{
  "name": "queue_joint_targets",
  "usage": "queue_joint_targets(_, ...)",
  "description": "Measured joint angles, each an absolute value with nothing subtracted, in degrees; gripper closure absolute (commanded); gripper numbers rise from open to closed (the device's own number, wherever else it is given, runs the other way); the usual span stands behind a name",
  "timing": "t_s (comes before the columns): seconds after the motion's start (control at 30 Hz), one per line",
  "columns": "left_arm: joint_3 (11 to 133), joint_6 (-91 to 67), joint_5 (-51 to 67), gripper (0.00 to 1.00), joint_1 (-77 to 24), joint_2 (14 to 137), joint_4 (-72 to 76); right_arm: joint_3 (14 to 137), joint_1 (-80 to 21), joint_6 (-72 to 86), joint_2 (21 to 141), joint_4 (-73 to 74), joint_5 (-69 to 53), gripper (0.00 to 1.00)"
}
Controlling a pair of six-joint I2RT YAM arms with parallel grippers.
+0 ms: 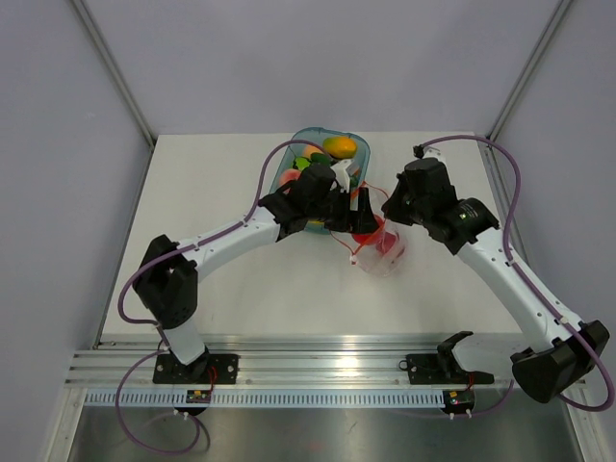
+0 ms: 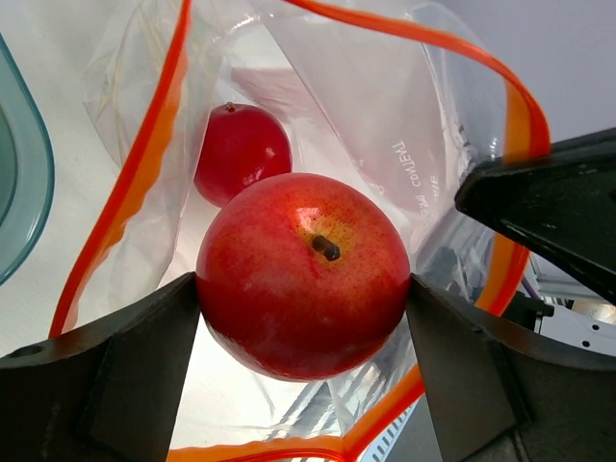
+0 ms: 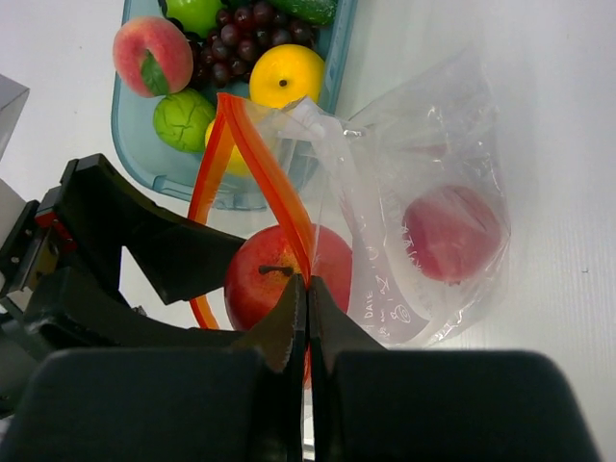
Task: Place the food in the zip-top bag and seal the zipper
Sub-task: Place the fake fruit in the zipper food storage bag.
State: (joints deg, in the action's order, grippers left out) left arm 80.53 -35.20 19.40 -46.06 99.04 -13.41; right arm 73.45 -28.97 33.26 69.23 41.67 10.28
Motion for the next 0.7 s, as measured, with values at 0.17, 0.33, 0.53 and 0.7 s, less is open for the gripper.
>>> queue_joint_targets(0.17,80.5,-34.1,20.5,0.01,-46.1,97.3,-14.1,73.0,-29.0,33.3,69.7,41.8,11.1,1.0)
queue_joint_targets(0.33,80.5,-32.8,20.9,0.01,-46.1,94.5,-14.5,73.0,-29.0,33.3,70.4,41.7,11.3,1.0)
queue_joint_targets(0.53,80.6,-31.5,21.0,0.12,-46.1,94.1,-15.4,72.9,-29.0,33.3,70.4,41.8,11.5,1.0)
queue_joint_targets(0.7,80.6,-29.8,19.2,0.18,-44.9,91.2,-18.6,72.3,-29.0,33.3,70.3,41.8,11.7,1.0)
